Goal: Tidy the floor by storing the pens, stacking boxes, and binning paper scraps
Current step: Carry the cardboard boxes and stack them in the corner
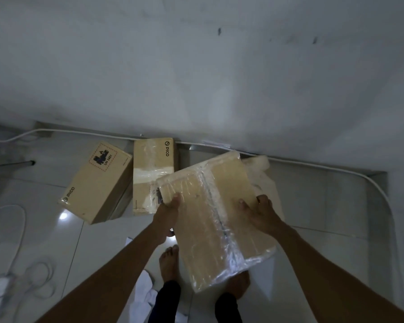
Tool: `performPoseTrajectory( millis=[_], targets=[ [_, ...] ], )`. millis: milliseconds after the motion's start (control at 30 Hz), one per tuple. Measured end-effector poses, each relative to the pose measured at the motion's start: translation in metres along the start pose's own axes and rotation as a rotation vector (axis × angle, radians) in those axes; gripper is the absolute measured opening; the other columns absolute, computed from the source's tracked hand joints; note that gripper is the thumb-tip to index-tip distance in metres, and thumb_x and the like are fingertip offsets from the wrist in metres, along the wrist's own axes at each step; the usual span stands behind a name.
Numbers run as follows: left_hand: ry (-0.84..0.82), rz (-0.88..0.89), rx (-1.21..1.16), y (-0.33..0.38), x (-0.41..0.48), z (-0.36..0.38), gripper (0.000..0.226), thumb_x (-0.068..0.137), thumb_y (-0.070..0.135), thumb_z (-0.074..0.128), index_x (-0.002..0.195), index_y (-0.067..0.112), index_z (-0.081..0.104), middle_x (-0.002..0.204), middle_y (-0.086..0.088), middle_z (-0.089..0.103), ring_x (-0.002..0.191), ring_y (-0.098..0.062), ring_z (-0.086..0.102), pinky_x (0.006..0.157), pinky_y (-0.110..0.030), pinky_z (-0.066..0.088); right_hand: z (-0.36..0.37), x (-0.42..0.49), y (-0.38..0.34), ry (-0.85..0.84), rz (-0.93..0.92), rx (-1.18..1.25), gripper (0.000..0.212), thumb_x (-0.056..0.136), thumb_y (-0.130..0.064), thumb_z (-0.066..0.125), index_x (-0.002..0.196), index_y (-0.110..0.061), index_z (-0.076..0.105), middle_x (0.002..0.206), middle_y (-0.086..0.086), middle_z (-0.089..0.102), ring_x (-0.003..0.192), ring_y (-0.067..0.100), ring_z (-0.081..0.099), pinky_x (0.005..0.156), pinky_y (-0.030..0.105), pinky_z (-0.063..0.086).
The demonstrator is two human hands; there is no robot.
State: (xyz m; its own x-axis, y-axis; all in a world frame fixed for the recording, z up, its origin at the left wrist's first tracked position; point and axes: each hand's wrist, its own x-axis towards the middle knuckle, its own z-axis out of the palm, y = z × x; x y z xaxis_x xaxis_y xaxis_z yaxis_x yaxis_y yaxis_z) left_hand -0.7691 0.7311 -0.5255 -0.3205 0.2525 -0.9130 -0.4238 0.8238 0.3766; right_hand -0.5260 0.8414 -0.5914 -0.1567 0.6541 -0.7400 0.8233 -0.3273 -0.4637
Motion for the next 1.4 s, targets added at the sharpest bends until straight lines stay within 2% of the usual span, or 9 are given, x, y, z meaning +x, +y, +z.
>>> performPoseTrajectory(
  millis=[167, 300, 467, 600, 767, 900, 1067, 1267, 1400],
  targets=[
    [0.022, 0.164, 0.037, 0.019, -0.06, 0.002, 0.053, 0.093, 0.049, 0.047, 0.136, 0.02, 0.037, 0.119, -0.008, 0.054, 0.099, -0.025, 0.053, 0.071, -0.037, 0.047, -0.021, -0.057, -0.002, 0.043, 0.021, 0.096, 0.059, 0.078, -0.07, 0.055, 0.095, -0.023, 0.023, 0.093, 0.0, 0.053, 0.073, 0.011, 0.057, 0.051, 0.022, 0.042],
    [-0.029, 0.225, 0.072, 0.04, -0.116, 0.0, 0.027, 0.092, 0.05, 0.05, 0.109, 0.029, 0.053, 0.094, 0.001, 0.06, 0.084, -0.016, 0.059, 0.068, -0.032, 0.049, -0.045, -0.106, -0.019, 0.151, 0.038, 0.143, 0.059, 0.078, -0.07, 0.054, 0.097, -0.025, 0.022, 0.102, 0.008, 0.055, 0.082, 0.025, 0.061, 0.067, 0.033, 0.048],
    [-0.13, 0.305, 0.128, 0.066, -0.182, 0.003, 0.049, 0.09, 0.055, 0.048, 0.135, 0.038, 0.037, 0.112, 0.006, 0.058, 0.092, -0.01, 0.059, 0.064, -0.027, 0.051, -0.095, -0.169, -0.048, 0.231, 0.053, 0.206, 0.064, 0.078, -0.073, 0.05, 0.113, -0.023, 0.03, 0.107, 0.008, 0.057, 0.088, 0.029, 0.06, 0.081, 0.043, 0.052],
    [-0.176, 0.329, 0.101, 0.08, -0.231, 0.014, 0.06, 0.089, 0.057, 0.05, 0.141, 0.037, 0.029, 0.13, -0.005, 0.054, 0.11, -0.029, 0.058, 0.09, -0.05, 0.053, -0.134, -0.219, -0.063, 0.3, 0.039, 0.185, 0.075, 0.081, -0.074, 0.045, 0.128, -0.017, 0.037, 0.115, 0.011, 0.06, 0.09, 0.028, 0.059, 0.08, 0.036, 0.048],
    [-0.214, 0.38, 0.023, 0.101, -0.272, 0.034, 0.049, 0.092, 0.051, 0.049, 0.134, 0.029, 0.04, 0.109, -0.004, 0.062, 0.095, -0.027, 0.063, 0.077, -0.046, 0.054, -0.177, -0.262, -0.078, 0.399, 0.046, 0.185, 0.08, 0.081, -0.075, 0.044, 0.133, -0.014, 0.04, 0.127, 0.016, 0.057, 0.112, 0.036, 0.057, 0.091, 0.04, 0.046],
    [-0.28, 0.405, 0.132, 0.114, -0.284, 0.048, 0.058, 0.092, 0.056, 0.041, 0.143, 0.031, 0.026, 0.132, -0.009, 0.051, 0.102, -0.028, 0.056, 0.074, -0.039, 0.051, -0.202, -0.28, -0.083, 0.444, 0.065, 0.211, 0.087, 0.081, -0.075, 0.044, 0.14, -0.011, 0.038, 0.137, 0.016, 0.051, 0.122, 0.035, 0.051, 0.097, 0.041, 0.042],
    [-0.329, 0.375, 0.24, 0.119, -0.294, 0.059, 0.059, 0.09, 0.064, 0.037, 0.14, 0.037, 0.023, 0.113, -0.003, 0.052, 0.079, -0.021, 0.057, 0.054, -0.032, 0.05, -0.218, -0.295, -0.077, 0.492, 0.076, 0.231, 0.087, 0.08, -0.076, 0.044, 0.136, -0.009, 0.042, 0.133, 0.016, 0.053, 0.118, 0.034, 0.054, 0.091, 0.039, 0.043],
    [-0.316, 0.378, 0.331, 0.117, -0.301, 0.074, 0.066, 0.088, 0.067, 0.034, 0.144, 0.034, 0.02, 0.138, -0.01, 0.048, 0.11, -0.035, 0.056, 0.084, -0.053, 0.052, -0.229, -0.309, -0.07, 0.544, 0.075, 0.23, 0.085, 0.08, -0.074, 0.047, 0.131, -0.006, 0.05, 0.123, 0.018, 0.06, 0.108, 0.033, 0.06, 0.092, 0.045, 0.05],
    [-0.315, 0.368, 0.391, 0.115, -0.303, 0.091, 0.071, 0.086, 0.071, 0.031, 0.146, 0.035, 0.018, 0.139, -0.01, 0.049, 0.109, -0.037, 0.057, 0.086, -0.061, 0.05, -0.236, -0.319, -0.058, 0.593, 0.071, 0.208, 0.085, 0.08, -0.075, 0.046, 0.134, -0.009, 0.049, 0.125, 0.016, 0.059, 0.109, 0.033, 0.06, 0.093, 0.048, 0.05]
  ],
)
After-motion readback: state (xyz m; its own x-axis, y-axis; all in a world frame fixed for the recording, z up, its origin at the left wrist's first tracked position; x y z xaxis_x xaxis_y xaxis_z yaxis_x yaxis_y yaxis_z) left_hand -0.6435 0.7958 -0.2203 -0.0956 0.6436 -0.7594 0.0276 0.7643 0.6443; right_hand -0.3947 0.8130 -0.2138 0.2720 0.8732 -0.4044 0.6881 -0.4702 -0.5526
